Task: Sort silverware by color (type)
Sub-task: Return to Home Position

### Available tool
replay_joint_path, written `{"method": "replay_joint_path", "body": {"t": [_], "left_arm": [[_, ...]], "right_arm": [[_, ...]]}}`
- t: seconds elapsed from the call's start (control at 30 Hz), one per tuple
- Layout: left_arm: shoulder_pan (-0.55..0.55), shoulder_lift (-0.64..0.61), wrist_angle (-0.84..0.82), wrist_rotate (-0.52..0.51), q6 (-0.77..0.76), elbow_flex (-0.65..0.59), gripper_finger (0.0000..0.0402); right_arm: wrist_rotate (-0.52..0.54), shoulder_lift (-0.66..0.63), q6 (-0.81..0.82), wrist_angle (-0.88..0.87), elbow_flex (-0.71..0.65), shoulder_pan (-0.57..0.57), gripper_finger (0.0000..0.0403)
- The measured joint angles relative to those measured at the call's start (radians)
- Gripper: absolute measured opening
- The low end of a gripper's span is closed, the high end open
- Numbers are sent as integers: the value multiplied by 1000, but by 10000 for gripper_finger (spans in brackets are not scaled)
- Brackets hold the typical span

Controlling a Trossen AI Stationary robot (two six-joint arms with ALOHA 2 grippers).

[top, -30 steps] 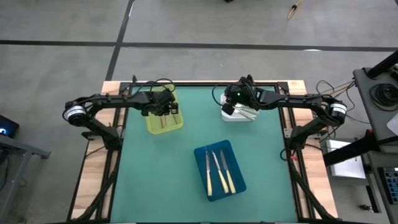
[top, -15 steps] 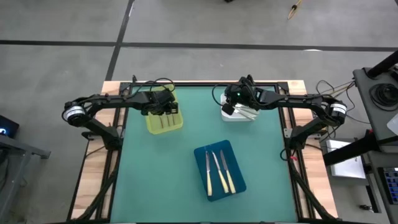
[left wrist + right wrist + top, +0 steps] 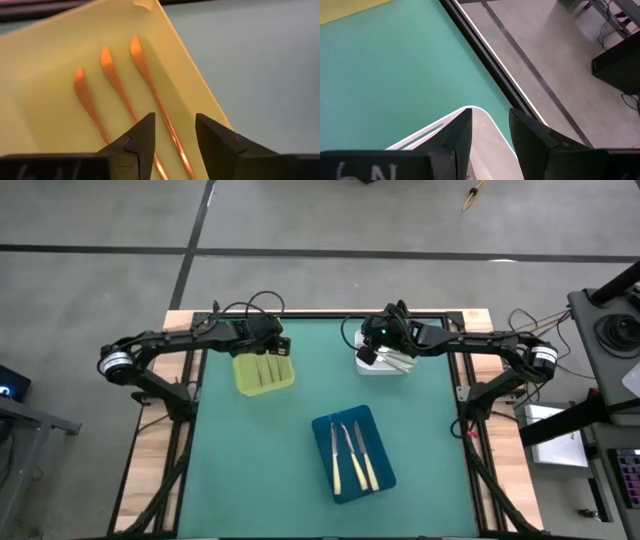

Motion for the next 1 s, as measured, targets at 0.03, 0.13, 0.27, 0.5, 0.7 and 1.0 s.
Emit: {"method": "replay_joint_path", "body": {"t": [0.03, 0.13, 0.27, 0.5, 0.7, 1.0], "left_arm": [[0, 0, -1, -11, 9, 0, 120], [-17, -2, 3, -60, 53, 2, 114], [-88, -20, 39, -156, 170, 10, 107], [-247, -101, 107, -165, 458, 10, 85], [-365, -228, 111, -128, 595, -3, 78], [-459, -478, 175, -118, 699, -162, 78]], "right_arm": [[0, 0, 0, 0, 0, 0, 121], [0, 0, 0, 0, 0, 0, 121], [-1, 0, 0, 0, 0, 0, 121], [-214, -14, -4, 26, -7, 1, 121], [-286, -69, 38, 92, -59, 38, 121], [-288, -305, 27, 271, -308, 186, 121]]}}
